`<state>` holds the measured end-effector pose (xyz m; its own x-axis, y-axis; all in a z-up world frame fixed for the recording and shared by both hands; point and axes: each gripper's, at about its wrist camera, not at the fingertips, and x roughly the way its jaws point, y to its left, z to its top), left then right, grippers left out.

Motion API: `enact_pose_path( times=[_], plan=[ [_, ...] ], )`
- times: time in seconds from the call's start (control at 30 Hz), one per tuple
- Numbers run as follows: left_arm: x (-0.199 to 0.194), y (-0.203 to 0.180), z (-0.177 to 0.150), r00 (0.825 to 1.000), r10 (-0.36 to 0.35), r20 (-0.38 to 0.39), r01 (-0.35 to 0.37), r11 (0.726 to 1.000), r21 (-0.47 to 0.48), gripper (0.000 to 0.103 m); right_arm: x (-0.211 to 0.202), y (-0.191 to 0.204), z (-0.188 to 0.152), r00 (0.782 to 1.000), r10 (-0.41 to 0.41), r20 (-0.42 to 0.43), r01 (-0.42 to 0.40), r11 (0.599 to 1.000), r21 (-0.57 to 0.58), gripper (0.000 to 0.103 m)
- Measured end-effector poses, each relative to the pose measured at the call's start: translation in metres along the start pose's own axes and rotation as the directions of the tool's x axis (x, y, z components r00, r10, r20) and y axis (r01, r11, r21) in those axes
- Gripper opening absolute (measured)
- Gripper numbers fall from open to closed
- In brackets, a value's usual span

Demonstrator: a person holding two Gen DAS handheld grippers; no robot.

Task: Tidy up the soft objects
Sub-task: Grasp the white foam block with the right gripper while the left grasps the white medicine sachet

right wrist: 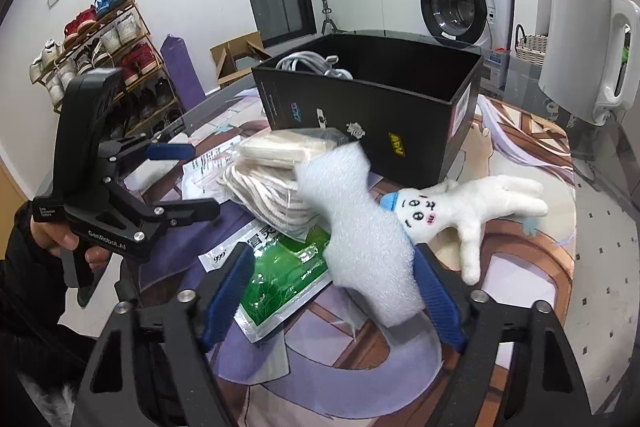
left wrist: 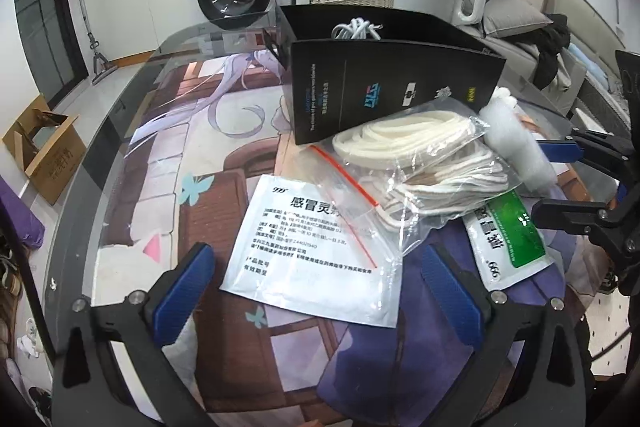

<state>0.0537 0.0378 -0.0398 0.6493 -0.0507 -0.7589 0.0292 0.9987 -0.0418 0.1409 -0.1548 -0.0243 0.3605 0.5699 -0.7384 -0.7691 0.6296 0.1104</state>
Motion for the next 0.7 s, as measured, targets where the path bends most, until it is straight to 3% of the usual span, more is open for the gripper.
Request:
enact_pose_path(
  times=[0.2, 0.7],
  plan=[
    [0.0021, 0.0001, 0.0006, 1.000, 0.010, 0.000, -0.010, 1.000, -0.007, 0.103, 0.0002, 0.0014, -0.0008, 1.000, -0.015, 0.006, 0.015, 1.000, -0.001, 0.068],
    [0.0051, -0.0006, 0.0047, 1.000, 0.026, -0.010, -0.026, 0.999, -0.019, 0.103, 0.0049, 0.0053, -0.0010, 0.999, -0.042, 0.016, 0.042, 0.999, 0.004, 0.067]
  ],
)
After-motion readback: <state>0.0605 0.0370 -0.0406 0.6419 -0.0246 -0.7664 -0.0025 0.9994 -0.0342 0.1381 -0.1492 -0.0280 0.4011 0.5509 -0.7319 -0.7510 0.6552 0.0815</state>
